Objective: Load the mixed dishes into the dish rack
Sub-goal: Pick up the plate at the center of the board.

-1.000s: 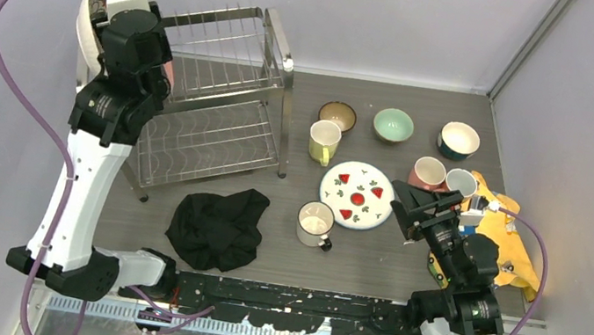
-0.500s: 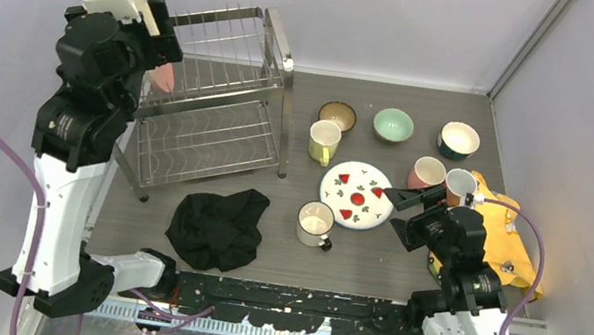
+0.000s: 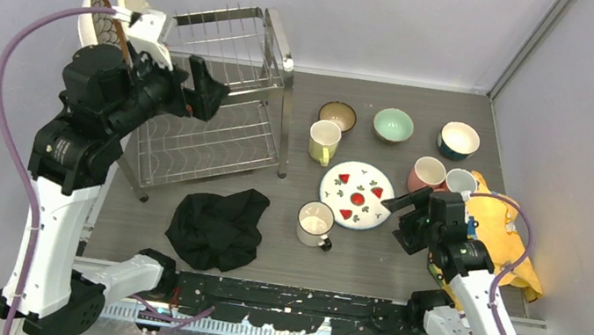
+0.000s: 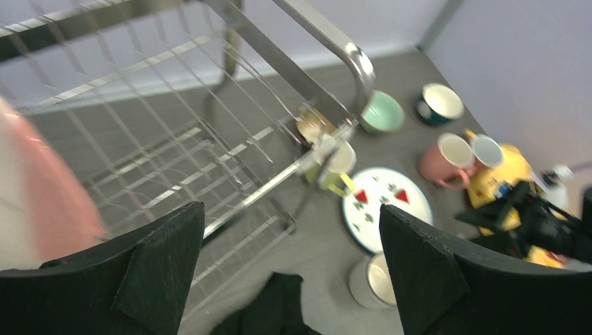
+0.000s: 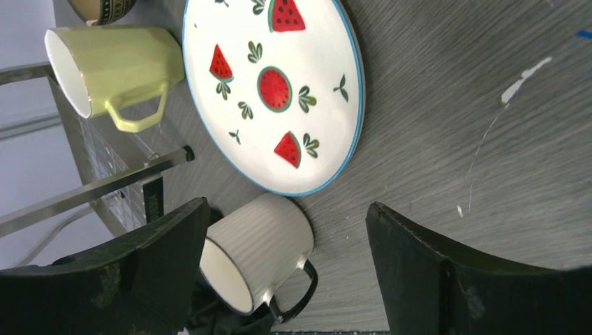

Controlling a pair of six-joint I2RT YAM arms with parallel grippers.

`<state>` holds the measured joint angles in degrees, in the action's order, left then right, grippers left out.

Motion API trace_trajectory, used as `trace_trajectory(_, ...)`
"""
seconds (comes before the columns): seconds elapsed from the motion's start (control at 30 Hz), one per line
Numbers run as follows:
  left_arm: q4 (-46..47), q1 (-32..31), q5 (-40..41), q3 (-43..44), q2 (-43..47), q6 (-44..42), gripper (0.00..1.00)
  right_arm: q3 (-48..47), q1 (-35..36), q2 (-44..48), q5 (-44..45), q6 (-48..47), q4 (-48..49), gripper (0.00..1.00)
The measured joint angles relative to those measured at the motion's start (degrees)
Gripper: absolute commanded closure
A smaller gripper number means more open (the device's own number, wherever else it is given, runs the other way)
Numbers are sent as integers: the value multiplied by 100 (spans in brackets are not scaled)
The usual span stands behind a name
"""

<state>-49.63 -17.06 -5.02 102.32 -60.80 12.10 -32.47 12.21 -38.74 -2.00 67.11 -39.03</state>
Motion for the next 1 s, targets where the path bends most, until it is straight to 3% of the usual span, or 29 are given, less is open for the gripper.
trace_trajectory(0.23, 0, 0, -1180, -807, 271, 262, 3, 468, -2, -549, 243, -195, 949, 37)
trace_trajectory(0.47, 24, 0, -1753, -1217, 750, 448, 3, 925, 0, -1473, 243, -175, 2218, 41)
trace_trajectory(1.0, 358, 0, -1904, -1567, 1005, 592, 4, 1445, -2, -2199, 682, 37, 3587, 45)
